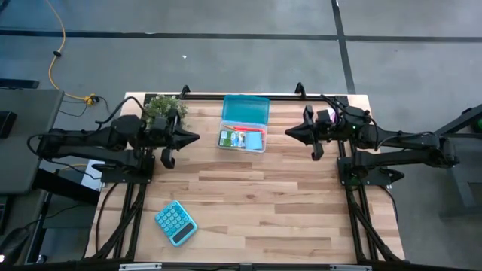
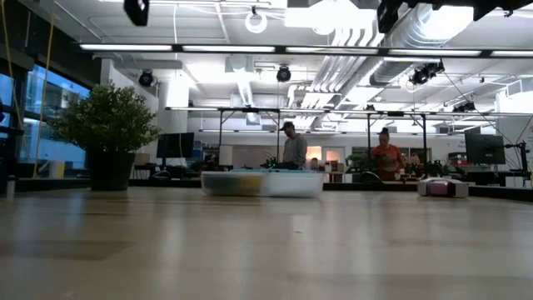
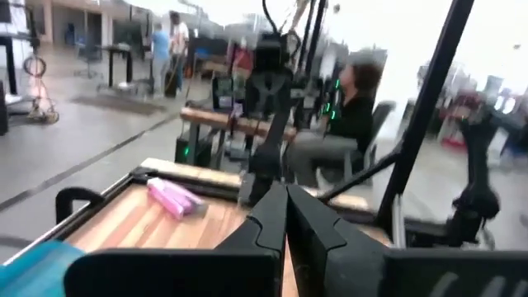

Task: Pack school essentials
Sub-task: Return to Home Position

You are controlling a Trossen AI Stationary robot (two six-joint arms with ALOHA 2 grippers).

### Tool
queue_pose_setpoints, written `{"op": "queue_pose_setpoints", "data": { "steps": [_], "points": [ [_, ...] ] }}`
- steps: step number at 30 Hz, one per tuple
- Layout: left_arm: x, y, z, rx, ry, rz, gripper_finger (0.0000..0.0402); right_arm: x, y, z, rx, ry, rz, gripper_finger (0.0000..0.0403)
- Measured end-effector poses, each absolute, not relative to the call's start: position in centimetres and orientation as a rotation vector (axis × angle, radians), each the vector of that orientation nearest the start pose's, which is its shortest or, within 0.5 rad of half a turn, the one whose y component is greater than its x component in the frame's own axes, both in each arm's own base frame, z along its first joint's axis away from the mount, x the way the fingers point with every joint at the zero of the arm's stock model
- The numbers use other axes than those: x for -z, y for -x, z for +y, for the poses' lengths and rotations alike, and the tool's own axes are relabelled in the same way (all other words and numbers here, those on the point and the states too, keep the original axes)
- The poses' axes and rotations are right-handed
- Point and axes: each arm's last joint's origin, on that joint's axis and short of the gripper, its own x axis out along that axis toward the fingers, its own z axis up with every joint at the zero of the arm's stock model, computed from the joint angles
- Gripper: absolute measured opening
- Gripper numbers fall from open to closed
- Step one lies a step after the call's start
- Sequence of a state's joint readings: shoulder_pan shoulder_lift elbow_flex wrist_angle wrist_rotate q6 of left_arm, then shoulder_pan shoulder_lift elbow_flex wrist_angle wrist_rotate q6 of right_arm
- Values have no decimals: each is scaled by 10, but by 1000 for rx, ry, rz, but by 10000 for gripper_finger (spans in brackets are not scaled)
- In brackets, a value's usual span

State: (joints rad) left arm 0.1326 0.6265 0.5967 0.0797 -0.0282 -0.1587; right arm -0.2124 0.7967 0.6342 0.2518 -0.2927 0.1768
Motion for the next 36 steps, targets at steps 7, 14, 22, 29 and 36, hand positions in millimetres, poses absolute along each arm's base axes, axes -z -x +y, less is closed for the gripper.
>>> {"op": "queue_pose_setpoints", "data": {
  "steps": [7,14,22,29,36],
  "points": [
    [-260,-128,19,-147,230,-239,0,-320,-180,-30,-103,-207,-67,0],
    [-203,-120,18,-157,282,-166,0,-319,-180,-30,-100,-266,-57,0],
    [-179,-111,16,-134,330,-133,0,-317,-180,-31,-88,-283,-44,0],
    [-163,-103,15,-162,309,29,0,-317,-180,-31,-87,-294,-44,0],
    [-164,-99,16,-190,226,11,0,-317,-180,-31,-84,-326,-44,0]
  ]
}}
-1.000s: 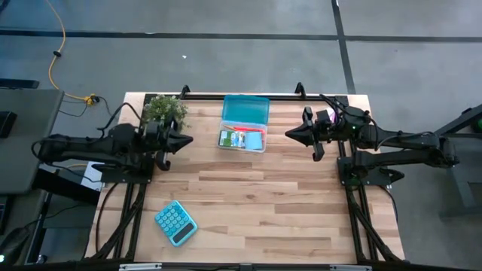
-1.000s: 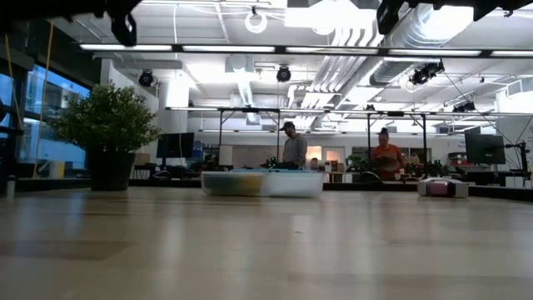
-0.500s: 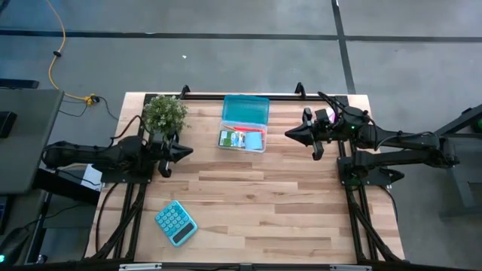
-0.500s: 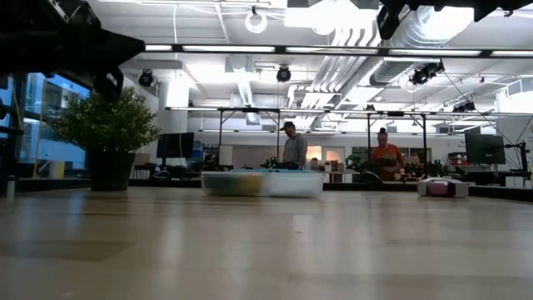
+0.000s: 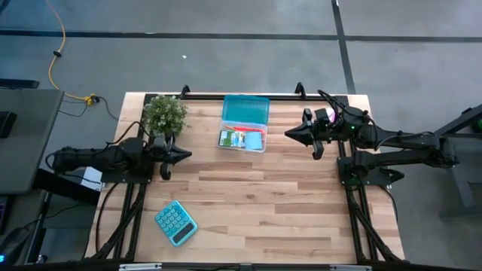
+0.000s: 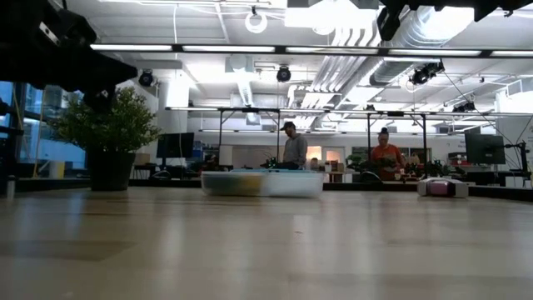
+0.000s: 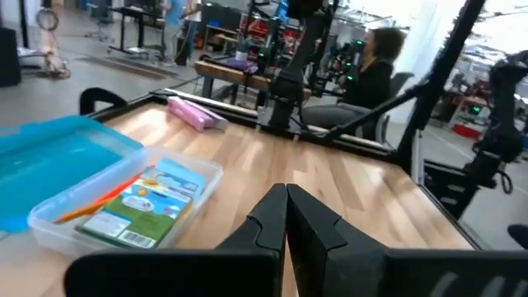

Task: Pack school essentials
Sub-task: Return to Home Position

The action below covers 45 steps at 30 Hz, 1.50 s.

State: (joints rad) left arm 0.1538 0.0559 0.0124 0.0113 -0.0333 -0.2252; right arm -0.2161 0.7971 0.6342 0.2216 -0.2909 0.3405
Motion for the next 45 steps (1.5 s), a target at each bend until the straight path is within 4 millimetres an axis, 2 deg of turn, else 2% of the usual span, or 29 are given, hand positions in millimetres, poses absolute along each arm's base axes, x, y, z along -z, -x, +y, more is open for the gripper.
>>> {"op": "queue_pose_setpoints", "data": {
  "steps": [6,10,17,20,32,37,45],
  "points": [
    [-163,-100,17,-185,282,18,0,-316,-177,-30,-85,-375,-19,0],
    [-163,-100,17,-186,296,18,1,-311,-161,-26,-105,-376,5,0],
    [-163,-100,17,-186,298,17,1,-268,-118,-18,-92,-391,-73,0],
    [-163,-100,17,-186,298,17,1,-252,-109,-15,-66,-414,-127,0],
    [-163,-100,17,-186,297,17,1,-188,-106,-1,-64,-354,-91,0],
    [-163,-100,17,-186,298,17,1,-186,-97,0,-70,-300,-169,0],
    [-163,-100,17,-187,297,17,1,-169,-97,-2,22,-255,-11,0]
  ]
}}
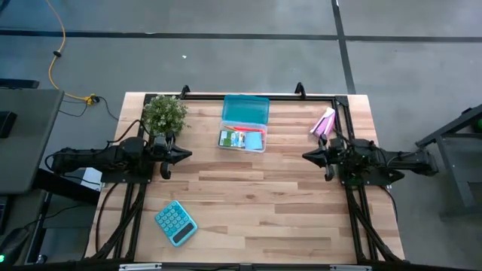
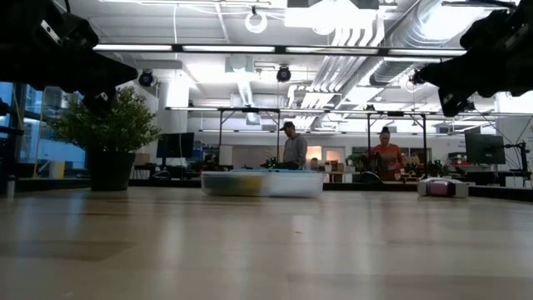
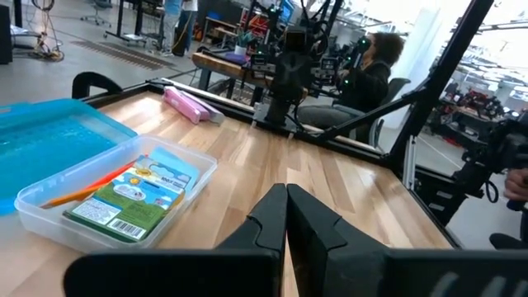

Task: Pack school essentials
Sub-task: Return to Home Position

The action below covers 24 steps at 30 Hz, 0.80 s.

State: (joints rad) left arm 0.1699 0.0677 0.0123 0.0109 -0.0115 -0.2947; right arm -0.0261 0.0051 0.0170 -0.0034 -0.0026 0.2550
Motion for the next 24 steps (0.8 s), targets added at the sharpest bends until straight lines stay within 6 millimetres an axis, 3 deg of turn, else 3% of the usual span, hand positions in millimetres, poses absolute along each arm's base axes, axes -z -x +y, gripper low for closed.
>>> {"op": "queue_pose_setpoints", "data": {
  "steps": [14,24],
  "points": [
    [-163,-100,17,-187,298,16,1,-167,-98,-4,59,-158,9,0],
    [-163,-100,17,-187,298,16,1,-167,-98,-3,52,-294,5,0]
  ]
}}
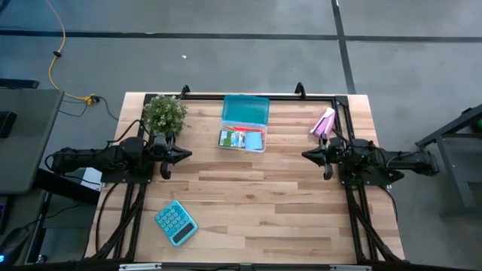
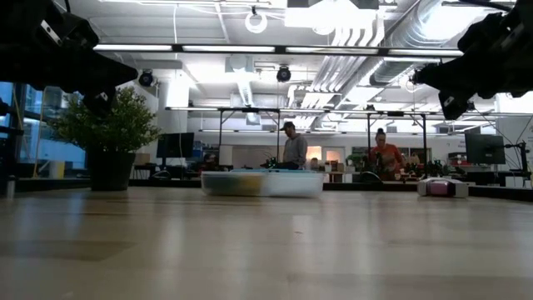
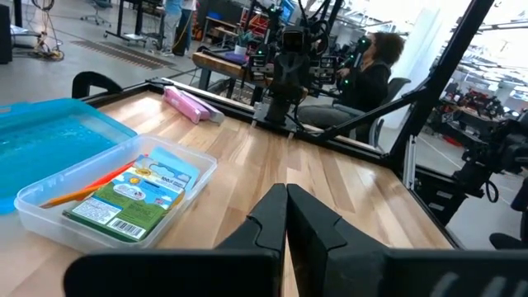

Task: Pack school essentials
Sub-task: Return to Home Position

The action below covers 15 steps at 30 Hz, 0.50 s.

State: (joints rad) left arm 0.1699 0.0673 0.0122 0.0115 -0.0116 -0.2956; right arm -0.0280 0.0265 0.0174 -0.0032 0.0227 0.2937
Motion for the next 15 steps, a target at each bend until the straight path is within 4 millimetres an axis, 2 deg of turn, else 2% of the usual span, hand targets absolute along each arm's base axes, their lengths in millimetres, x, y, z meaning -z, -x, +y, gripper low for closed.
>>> {"op": "queue_pose_setpoints", "data": {
  "steps": [15],
  "points": [
    [-163,-100,17,-187,298,16,1,-167,-98,-3,52,-314,5,0]
  ]
}}
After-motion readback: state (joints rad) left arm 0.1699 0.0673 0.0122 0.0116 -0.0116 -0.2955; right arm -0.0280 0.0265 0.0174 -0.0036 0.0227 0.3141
